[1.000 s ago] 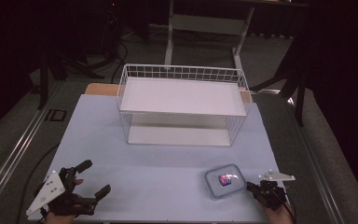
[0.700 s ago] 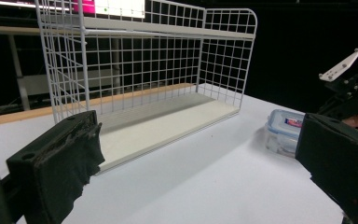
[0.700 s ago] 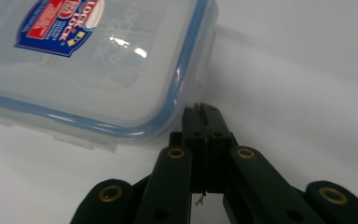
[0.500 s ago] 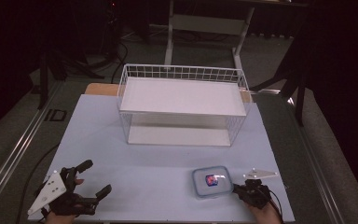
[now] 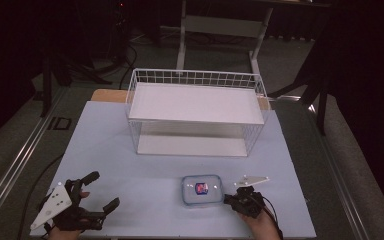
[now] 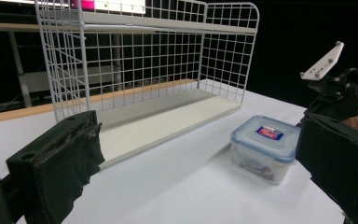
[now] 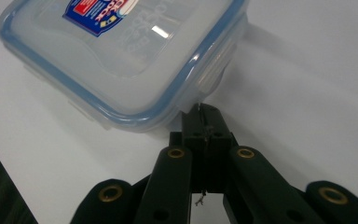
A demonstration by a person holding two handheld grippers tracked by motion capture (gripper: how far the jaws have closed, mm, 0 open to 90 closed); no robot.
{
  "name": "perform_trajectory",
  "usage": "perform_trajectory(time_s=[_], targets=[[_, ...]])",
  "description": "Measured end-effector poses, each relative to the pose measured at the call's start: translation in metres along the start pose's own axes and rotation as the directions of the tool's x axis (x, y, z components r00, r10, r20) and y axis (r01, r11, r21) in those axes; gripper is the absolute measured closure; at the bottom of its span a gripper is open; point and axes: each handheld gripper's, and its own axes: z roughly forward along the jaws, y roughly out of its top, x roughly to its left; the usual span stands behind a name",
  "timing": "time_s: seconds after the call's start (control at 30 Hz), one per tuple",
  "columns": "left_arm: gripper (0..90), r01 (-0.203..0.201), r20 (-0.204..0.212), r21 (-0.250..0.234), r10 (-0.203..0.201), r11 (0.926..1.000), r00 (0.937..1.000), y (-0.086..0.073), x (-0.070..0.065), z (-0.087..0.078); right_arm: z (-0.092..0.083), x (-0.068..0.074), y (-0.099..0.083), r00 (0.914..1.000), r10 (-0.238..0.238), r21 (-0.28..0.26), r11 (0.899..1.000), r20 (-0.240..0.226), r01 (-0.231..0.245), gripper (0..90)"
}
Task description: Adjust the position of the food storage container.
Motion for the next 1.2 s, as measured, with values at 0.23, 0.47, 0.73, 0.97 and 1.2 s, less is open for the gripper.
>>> perform_trajectory(time_s=[0.23,0.47,0.73,0.97,1.2], targets=[[1.1,0.000,0.001,0.008,0.000,1.0000,1.0000,-0.001,0.000,0.001,0.013,0.012,0.012,0.9991,-0.041,0.004,0.999,-0.011,0.041,90.0],[1.1,-0.001,0.009,0.016,0.001,0.9999,1.0000,-0.001,0.000,0.002,0.022,0.017,0.021,0.9977,-0.061,0.005,0.998,-0.028,0.061,90.0],[1.1,-0.002,0.010,0.020,0.002,0.9998,1.0000,-0.001,0.000,0.003,0.029,0.025,0.026,0.9957,-0.078,0.007,0.997,-0.049,0.079,90.0],[1.1,0.009,0.013,0.027,-0.009,0.9996,0.9999,-0.002,0.001,0.004,0.016,0.024,0.024,0.9963,-0.085,-0.022,0.996,-0.006,0.085,79.2],[1.1,0.007,0.018,0.043,-0.008,0.9991,0.9998,-0.003,0.001,0.006,-0.009,0.027,0.021,0.9967,-0.076,-0.106,0.991,0.029,0.078,49.8]])
